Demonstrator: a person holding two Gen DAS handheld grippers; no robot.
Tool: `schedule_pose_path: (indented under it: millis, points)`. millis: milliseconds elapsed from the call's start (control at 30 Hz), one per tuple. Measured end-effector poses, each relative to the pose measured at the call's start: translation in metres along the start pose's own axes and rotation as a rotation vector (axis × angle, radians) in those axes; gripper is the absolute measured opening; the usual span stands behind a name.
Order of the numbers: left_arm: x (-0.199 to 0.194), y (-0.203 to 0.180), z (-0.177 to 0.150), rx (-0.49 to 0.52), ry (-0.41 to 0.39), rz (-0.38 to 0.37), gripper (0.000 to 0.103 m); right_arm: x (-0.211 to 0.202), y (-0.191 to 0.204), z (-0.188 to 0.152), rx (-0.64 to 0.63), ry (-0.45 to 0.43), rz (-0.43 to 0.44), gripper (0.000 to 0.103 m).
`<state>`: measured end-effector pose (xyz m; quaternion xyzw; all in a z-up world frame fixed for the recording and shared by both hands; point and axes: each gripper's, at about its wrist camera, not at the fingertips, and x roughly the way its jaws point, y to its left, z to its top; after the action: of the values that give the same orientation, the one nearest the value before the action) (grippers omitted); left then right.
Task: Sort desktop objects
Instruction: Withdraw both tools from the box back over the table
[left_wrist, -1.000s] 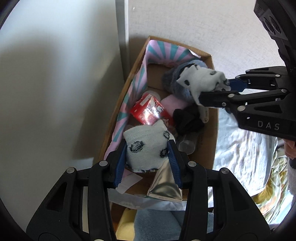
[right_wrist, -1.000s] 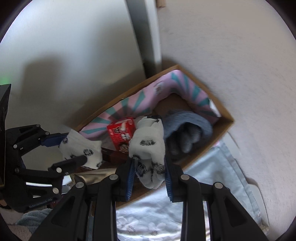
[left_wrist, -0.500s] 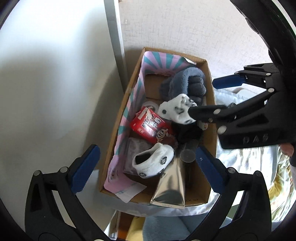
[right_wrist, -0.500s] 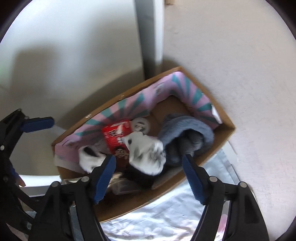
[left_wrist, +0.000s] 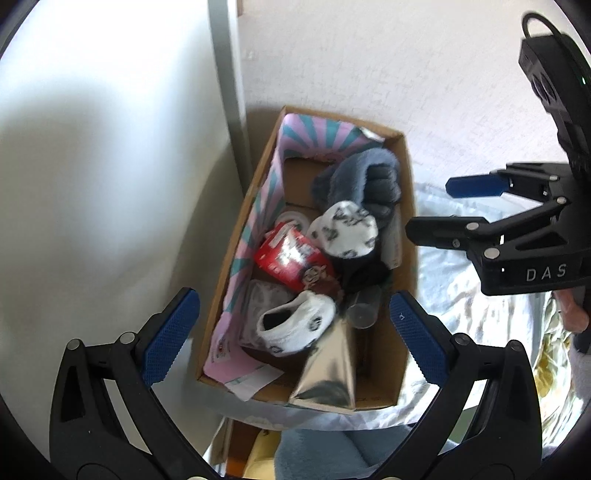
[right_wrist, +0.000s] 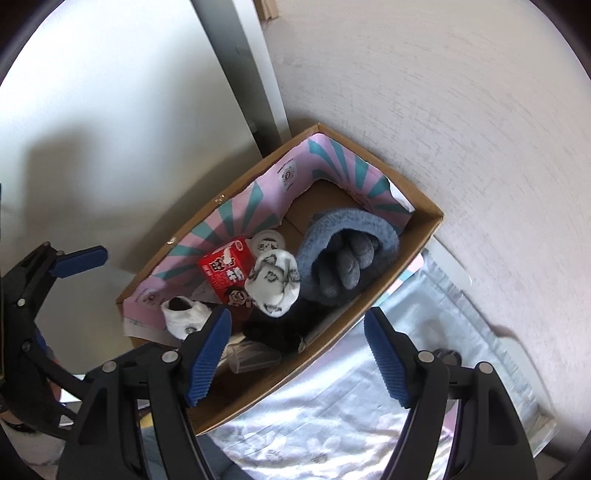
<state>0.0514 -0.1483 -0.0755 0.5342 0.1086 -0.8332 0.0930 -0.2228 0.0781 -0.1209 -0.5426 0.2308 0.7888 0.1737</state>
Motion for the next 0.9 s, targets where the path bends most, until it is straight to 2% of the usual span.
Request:
schedule_pose_path:
  millis: [133,333,633,800,900]
  points:
    - [-0.007,-0.013,0.009,0.023,-0.018,-0.016,0.103,-0.021,-0.011,-0.010,0.038,-0.057,0.003,0.071]
    - [-0.018,-0.046,0.023,0.103,-0.055,-0.050,0.103,-0.051,-0.050,-0.025,0.130,-0.112,-0.011,0.071]
    - [-0.005,-0.120,0.036,0.234,-0.049,-0.112,0.103,-0.073,-0.119,-0.094,0.311,-0.126,-0.053,0.071]
    - [0.015,-0.165,0.037,0.290,-0.026,-0.146,0.103,-0.080,-0.150,-0.134,0.398,-0.134,-0.092,0.071]
    - [0.032,-0.188,0.034,0.313,0.005,-0.164,0.103,-0.072,-0.161,-0.159,0.424,-0.108,-0.125,0.071]
